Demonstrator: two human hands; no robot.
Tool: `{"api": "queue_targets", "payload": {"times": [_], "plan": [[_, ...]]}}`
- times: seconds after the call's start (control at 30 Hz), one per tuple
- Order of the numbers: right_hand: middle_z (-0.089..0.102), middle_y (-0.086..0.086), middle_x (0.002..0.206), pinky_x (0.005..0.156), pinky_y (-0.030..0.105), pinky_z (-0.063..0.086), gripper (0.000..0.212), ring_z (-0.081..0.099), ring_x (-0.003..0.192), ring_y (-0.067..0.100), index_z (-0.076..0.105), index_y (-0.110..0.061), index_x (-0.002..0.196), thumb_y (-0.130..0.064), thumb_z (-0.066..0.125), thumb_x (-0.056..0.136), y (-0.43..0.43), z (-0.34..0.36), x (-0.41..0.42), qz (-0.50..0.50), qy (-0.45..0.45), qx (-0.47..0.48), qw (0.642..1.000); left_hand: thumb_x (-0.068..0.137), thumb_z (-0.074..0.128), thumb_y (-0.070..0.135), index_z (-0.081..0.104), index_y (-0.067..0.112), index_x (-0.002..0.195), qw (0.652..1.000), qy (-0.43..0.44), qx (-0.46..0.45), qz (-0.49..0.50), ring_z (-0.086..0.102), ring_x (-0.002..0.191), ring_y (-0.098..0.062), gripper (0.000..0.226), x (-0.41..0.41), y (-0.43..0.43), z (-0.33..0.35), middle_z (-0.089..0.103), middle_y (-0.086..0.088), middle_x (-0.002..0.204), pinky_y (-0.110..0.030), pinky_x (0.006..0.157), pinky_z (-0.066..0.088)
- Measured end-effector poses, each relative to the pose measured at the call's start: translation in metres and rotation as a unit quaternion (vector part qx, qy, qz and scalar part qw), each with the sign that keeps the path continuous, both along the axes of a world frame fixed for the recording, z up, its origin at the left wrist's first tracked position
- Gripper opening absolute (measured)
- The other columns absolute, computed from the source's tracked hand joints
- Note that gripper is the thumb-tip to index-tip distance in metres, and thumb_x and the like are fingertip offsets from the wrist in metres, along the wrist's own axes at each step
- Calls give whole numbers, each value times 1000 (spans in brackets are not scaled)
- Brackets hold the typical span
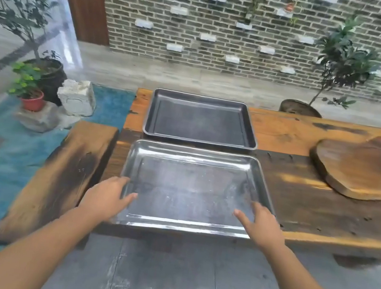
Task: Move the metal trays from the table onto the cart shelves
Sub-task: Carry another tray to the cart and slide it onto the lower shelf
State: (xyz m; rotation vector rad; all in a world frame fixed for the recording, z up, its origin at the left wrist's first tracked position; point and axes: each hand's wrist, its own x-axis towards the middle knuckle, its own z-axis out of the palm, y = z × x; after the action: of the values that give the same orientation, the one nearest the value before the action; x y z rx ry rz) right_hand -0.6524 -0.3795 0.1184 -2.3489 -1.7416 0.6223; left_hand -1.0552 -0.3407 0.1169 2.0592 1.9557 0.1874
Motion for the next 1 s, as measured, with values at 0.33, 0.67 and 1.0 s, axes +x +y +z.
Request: {"api": "queue_targets", "payload": {"times": [0.33,0.67,1.0], "plan": [[48,19,134,100,47,45,83,48,125,37,39,-13,145,-65,59,84,80,-51,85,-63,22,-33,997,90,58,54,36,24,147,994,-40,-75,76,58,122,-24,68,17,78,-51,48,-4,146,-43,98,52],[43,23,140,104,51,42,100,43,128,43,24,-10,151,-58,72,78,133,-136,151,-101,3,-107,989,81,70,54,37,16,143,954,-53,-195,223,56,118,-36,80,-4,104,-126,50,-15,136,-53,100,47],[43,25,145,111,49,36,44,40,132,43,66,-6,120,-34,69,87,132,-183,166,-144,-10,-83,986,87,63,53,43,25,145,938,37,-217,269,37,127,-47,66,-22,109,-165,40,-18,144,-57,105,37]]}}
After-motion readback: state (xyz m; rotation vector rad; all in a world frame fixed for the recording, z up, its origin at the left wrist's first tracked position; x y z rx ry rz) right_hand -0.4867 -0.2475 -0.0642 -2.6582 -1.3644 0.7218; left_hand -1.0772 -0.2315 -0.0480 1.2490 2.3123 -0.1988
